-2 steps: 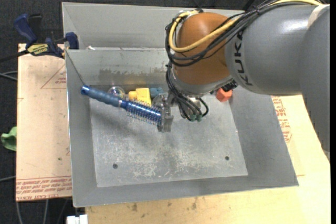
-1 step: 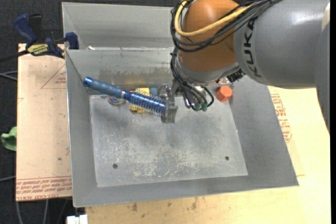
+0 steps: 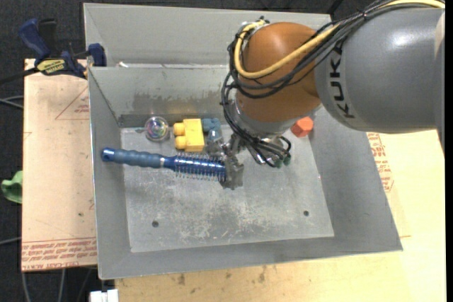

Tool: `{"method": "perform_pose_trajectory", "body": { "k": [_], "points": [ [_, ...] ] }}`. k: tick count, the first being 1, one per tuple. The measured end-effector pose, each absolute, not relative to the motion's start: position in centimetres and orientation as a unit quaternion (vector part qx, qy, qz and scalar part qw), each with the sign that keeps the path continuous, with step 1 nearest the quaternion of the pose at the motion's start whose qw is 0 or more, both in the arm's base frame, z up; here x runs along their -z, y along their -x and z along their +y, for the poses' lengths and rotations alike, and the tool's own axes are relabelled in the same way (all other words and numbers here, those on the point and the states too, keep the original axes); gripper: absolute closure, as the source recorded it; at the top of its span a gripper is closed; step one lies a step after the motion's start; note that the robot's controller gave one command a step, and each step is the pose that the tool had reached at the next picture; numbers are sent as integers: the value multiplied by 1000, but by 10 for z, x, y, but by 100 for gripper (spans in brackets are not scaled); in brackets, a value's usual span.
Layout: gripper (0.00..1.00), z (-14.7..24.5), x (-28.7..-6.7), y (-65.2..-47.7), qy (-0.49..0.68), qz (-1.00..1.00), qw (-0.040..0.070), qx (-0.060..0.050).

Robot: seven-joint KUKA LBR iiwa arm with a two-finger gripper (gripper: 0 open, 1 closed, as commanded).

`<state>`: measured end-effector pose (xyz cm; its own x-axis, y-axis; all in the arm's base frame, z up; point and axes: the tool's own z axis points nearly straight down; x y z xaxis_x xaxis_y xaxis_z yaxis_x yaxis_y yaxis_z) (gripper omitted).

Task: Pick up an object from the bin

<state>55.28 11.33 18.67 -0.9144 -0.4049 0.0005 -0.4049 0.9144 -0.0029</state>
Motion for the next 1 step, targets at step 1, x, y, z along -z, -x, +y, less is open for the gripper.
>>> {"method": "perform_pose_trajectory", "body": {
  "k": [1],
  "points": [
    [100,125,-229,-550,214,977,3,0]
  ]
}}
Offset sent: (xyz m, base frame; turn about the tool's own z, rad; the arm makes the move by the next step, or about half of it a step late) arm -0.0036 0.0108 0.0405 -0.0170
